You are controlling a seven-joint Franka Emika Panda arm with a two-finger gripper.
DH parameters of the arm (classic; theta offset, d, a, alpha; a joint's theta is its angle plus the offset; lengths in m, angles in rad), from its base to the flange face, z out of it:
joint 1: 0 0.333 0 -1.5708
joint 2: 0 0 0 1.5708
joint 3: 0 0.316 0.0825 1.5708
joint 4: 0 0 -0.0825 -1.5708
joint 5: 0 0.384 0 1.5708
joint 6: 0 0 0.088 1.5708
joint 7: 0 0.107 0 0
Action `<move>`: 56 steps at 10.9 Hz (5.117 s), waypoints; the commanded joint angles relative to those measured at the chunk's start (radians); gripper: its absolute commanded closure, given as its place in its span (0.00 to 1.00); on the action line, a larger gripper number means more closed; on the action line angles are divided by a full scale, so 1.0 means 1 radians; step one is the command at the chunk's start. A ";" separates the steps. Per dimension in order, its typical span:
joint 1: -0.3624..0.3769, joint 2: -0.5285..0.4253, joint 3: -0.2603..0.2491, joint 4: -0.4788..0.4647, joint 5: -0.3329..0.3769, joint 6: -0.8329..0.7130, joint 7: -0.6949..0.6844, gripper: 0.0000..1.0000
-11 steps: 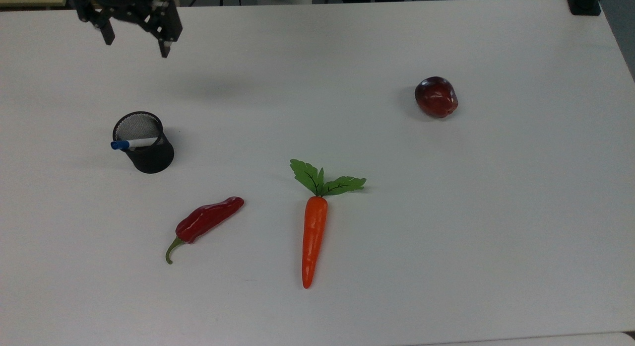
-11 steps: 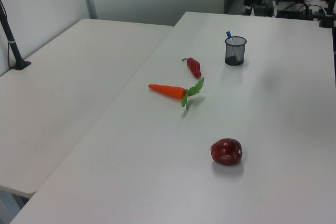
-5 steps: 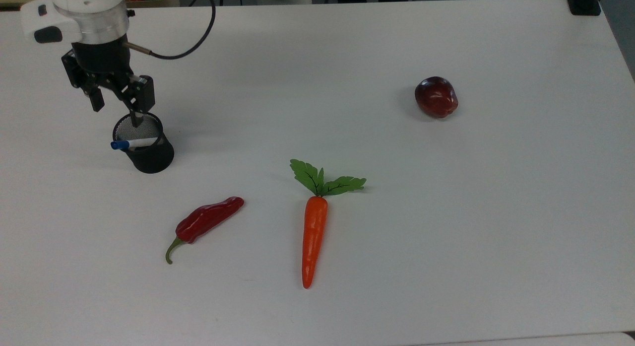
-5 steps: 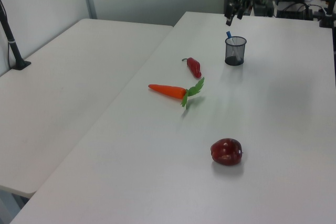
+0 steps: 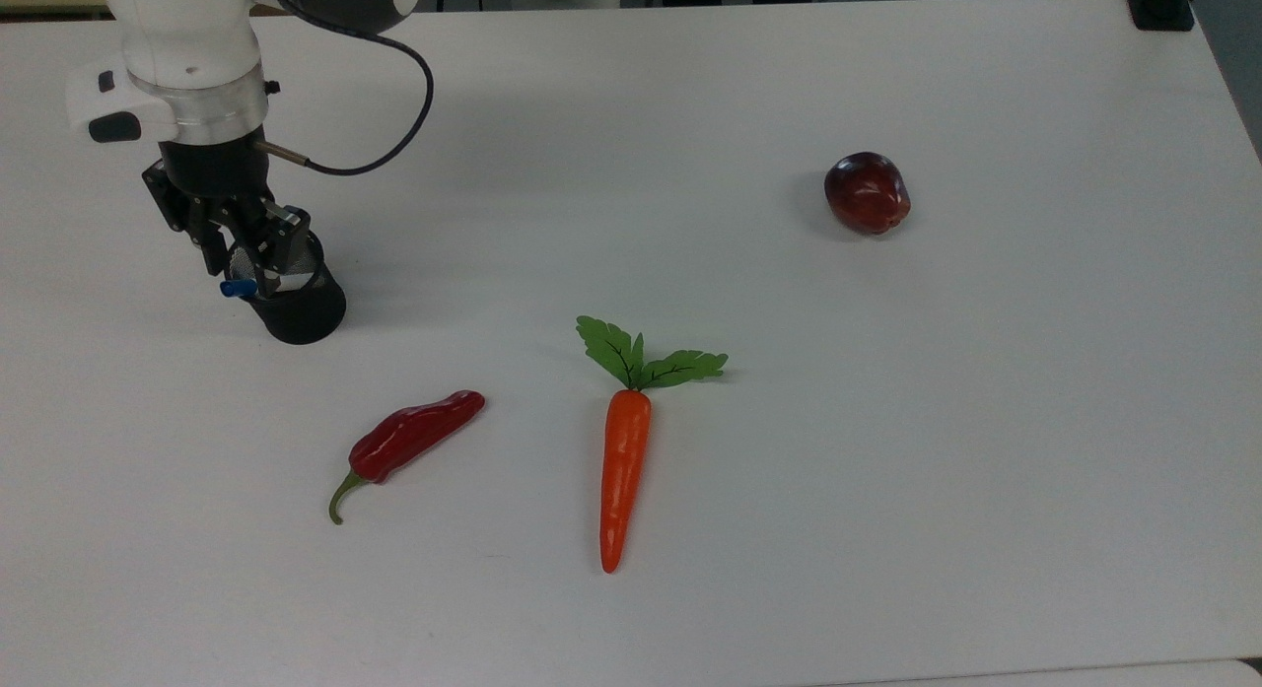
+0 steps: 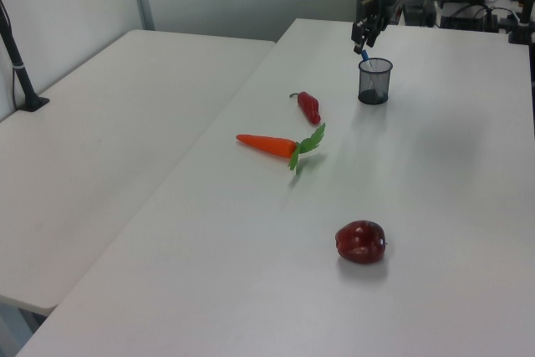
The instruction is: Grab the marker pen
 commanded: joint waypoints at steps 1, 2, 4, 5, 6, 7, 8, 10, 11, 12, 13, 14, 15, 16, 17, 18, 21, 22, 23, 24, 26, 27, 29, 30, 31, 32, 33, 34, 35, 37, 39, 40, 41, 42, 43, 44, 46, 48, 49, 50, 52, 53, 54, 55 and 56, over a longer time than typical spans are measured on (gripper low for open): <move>0.003 0.004 -0.004 -0.026 -0.017 0.044 0.024 0.54; 0.003 0.013 -0.004 -0.024 -0.031 0.047 0.024 0.57; 0.003 0.021 -0.004 -0.026 -0.037 0.076 0.041 0.62; 0.001 0.021 -0.004 -0.026 -0.039 0.078 0.041 0.65; 0.001 0.021 -0.004 -0.026 -0.039 0.078 0.041 0.70; 0.003 0.021 -0.004 -0.026 -0.044 0.078 0.041 0.76; 0.003 0.021 -0.004 -0.026 -0.045 0.076 0.041 0.85; 0.003 0.013 -0.004 -0.026 -0.045 0.072 0.039 0.90; 0.003 0.007 -0.004 -0.026 -0.045 0.067 0.041 0.91; 0.005 0.000 -0.004 -0.024 -0.045 0.064 0.043 0.91; 0.005 -0.022 -0.004 -0.026 -0.044 0.061 0.043 0.91; 0.005 -0.045 -0.004 -0.021 -0.042 0.027 0.041 0.91; 0.003 -0.072 -0.004 -0.015 -0.042 -0.005 0.041 0.91; 0.003 -0.100 -0.004 -0.015 -0.042 -0.014 0.041 0.91; 0.003 -0.125 -0.004 -0.015 -0.042 -0.017 0.039 0.91; 0.003 -0.148 -0.004 -0.012 -0.042 -0.019 0.039 0.91; 0.014 -0.204 -0.004 -0.012 -0.042 -0.048 0.039 0.91; 0.020 -0.211 0.006 -0.012 -0.042 -0.071 0.041 0.91; 0.047 -0.212 0.014 -0.012 -0.039 -0.103 0.043 0.91; 0.088 -0.218 0.014 -0.012 -0.036 -0.150 0.043 0.91; 0.180 -0.220 0.016 -0.014 -0.024 -0.278 0.049 0.91; 0.228 -0.218 0.017 -0.014 -0.019 -0.330 0.059 0.91; 0.323 -0.217 0.020 -0.021 -0.014 -0.413 0.066 0.91; 0.366 -0.208 0.022 -0.026 -0.008 -0.442 0.064 0.91; 0.401 -0.202 0.023 -0.040 0.019 -0.454 0.062 0.91; 0.426 -0.191 0.023 -0.044 0.036 -0.458 0.062 0.91; 0.448 -0.174 0.023 -0.056 0.053 -0.456 0.061 0.91; 0.468 -0.150 0.023 -0.058 0.074 -0.458 0.059 0.91; 0.483 -0.121 0.023 -0.058 0.078 -0.453 0.058 0.91; 0.515 -0.048 0.023 -0.050 0.076 -0.442 0.059 0.91; 0.520 -0.010 0.023 -0.046 0.075 -0.394 0.055 0.91; 0.520 -0.001 0.023 -0.044 0.075 -0.384 0.055 0.91; 0.518 0.002 0.023 -0.044 0.073 -0.381 0.055 0.90; 0.520 0.007 0.023 -0.043 0.070 -0.378 0.059 0.85; 0.520 0.007 0.023 -0.041 0.068 -0.378 0.061 0.64; 0.520 0.006 0.023 -0.031 0.062 -0.381 0.062 0.14; 0.518 -0.001 0.022 -0.020 0.053 -0.387 0.064 0.00; 0.518 -0.023 0.020 -0.020 0.042 -0.392 0.064 0.00; 0.517 -0.051 0.020 -0.020 0.036 -0.396 0.064 0.00; 0.512 -0.085 0.016 -0.021 0.036 -0.410 0.062 0.00; 0.502 -0.158 0.011 -0.020 -0.016 -0.506 0.046 0.00; 0.485 -0.197 0.011 -0.020 -0.022 -0.549 0.024 0.00; 0.456 -0.236 0.013 -0.021 -0.022 -0.578 -0.024 0.00; 0.434 -0.272 0.013 -0.021 -0.016 -0.620 -0.067 0.00; 0.408 -0.307 0.013 -0.024 -0.010 -0.654 -0.082 0.00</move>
